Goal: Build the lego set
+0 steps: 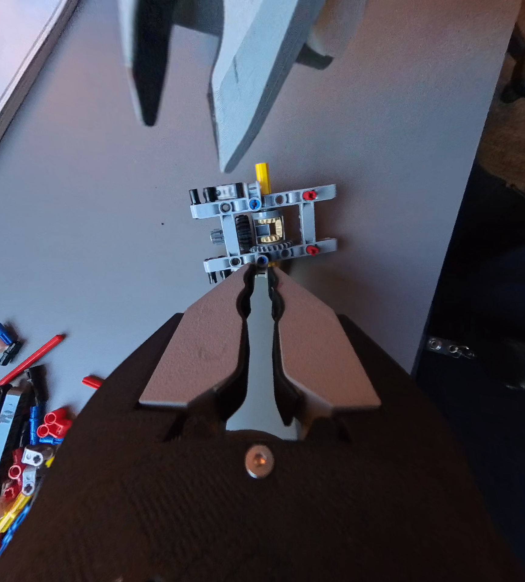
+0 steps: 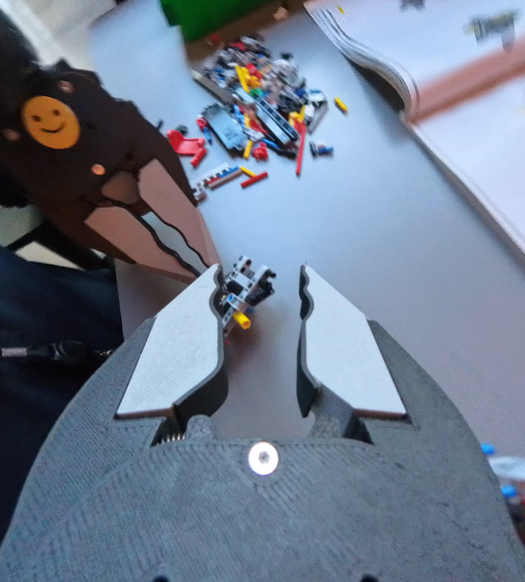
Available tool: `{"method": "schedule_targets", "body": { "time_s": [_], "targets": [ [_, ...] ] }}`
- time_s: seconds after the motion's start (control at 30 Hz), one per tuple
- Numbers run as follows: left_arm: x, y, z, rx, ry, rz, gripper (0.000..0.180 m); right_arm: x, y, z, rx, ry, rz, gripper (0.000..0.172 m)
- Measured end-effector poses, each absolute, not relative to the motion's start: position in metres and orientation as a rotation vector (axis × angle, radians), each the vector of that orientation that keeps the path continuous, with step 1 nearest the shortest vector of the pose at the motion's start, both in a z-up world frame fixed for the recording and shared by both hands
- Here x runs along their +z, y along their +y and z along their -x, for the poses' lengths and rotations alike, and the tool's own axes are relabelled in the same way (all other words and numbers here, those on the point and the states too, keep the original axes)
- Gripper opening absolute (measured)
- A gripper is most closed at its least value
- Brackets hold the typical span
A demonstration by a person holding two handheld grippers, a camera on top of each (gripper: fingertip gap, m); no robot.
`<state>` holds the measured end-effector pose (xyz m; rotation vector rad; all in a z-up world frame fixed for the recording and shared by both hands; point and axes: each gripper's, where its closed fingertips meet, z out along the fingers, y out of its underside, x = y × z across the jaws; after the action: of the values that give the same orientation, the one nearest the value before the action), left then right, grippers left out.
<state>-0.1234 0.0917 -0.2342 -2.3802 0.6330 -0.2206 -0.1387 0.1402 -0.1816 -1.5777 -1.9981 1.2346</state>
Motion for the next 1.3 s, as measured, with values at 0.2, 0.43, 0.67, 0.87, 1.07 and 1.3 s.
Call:
{"method": "schedule_targets", "body": {
  "time_s": [0.2,0.43,0.67,0.87,1.07,1.3],
  "targets": [
    [-0.232,0.093,0.123,-0.248,0.573,2.351,0.010,-0.218,0.120,0.116,1.343,-1.957,1.879,0.051],
    [-0.224,0.082,0.135,-0.307,0.487,2.334,0.020,-0.233,0.117,0.106,1.456,-1.908,1.978,0.042],
    [-0.230,0.066,0.126,-0.668,0.300,2.338,0.030,-0.233,0.110,0.099,1.548,-1.902,1.972,0.037],
    [-0.244,0.070,0.113,-0.650,0.396,2.370,0.005,-0.235,0.100,0.102,1.564,-1.918,1.951,0.031],
    [-0.238,0.077,0.123,-0.396,0.601,2.302,0.004,-0.230,0.098,0.103,1.605,-1.894,1.911,0.039],
    [-0.204,0.094,0.130,0.245,1.048,1.892,0.004,-0.188,0.112,0.115,1.799,-1.678,1.671,0.066]
  ]
}}
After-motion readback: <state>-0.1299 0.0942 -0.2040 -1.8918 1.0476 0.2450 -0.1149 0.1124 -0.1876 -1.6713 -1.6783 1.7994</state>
